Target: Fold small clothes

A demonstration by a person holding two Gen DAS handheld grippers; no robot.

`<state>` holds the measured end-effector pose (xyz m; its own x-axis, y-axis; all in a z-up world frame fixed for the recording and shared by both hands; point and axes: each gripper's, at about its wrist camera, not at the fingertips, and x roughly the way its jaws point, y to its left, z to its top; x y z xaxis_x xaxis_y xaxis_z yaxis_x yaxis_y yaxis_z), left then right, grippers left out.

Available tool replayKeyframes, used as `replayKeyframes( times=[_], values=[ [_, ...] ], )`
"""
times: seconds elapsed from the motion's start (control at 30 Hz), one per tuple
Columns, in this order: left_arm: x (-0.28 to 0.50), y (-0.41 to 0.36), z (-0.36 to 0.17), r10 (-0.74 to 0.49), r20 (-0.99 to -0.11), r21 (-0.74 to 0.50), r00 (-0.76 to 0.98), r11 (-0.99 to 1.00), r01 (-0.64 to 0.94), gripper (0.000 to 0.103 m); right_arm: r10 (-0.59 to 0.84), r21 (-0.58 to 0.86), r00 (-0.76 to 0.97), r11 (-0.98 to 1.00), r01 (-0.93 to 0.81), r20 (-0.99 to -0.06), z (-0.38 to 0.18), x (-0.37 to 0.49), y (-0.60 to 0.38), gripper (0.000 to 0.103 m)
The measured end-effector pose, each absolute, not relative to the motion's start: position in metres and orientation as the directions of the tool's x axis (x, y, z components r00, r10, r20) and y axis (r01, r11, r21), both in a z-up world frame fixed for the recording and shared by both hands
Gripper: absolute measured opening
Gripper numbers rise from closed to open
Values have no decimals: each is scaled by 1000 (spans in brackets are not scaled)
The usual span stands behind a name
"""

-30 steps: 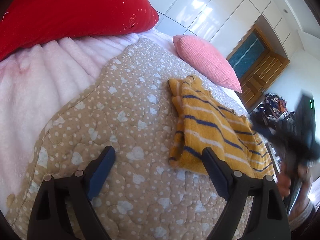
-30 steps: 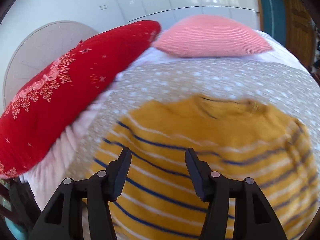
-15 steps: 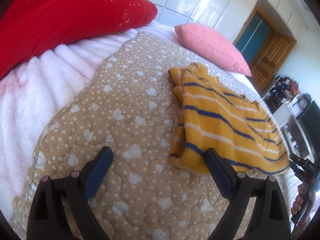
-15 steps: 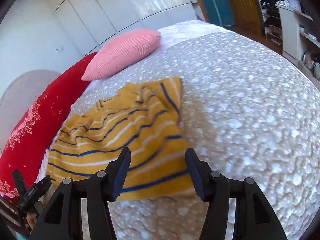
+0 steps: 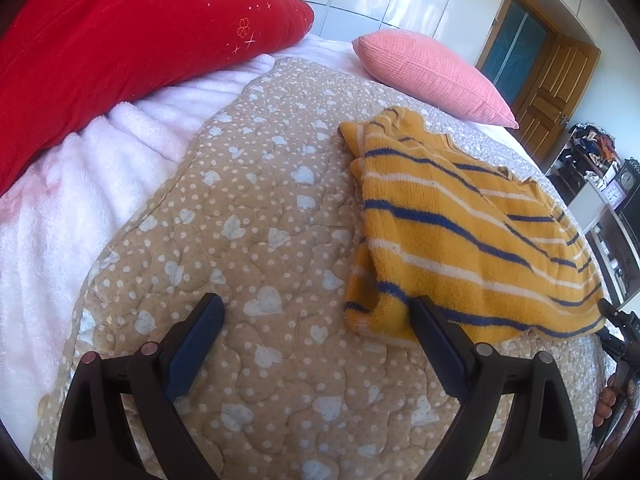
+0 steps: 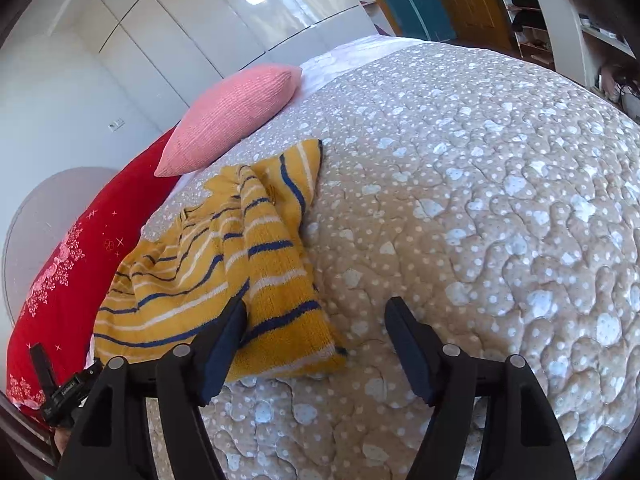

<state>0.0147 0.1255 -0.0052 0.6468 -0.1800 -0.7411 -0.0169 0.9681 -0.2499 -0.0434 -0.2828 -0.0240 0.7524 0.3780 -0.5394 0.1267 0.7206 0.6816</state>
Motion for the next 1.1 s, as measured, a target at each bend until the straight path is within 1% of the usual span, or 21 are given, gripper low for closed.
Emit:
replayKeyframes(
  times=[0.27,1.1],
  values=[
    [14,123,-4,-165,-746,-233,645,972,-21,94,383,699,766,705,119,-516,-27,-49,-285,77],
    [14,124,-5,-164,-745,-233,646,972,-21,94,350,659,764,742,127,-542,-24,-47,-279,77]
  ],
)
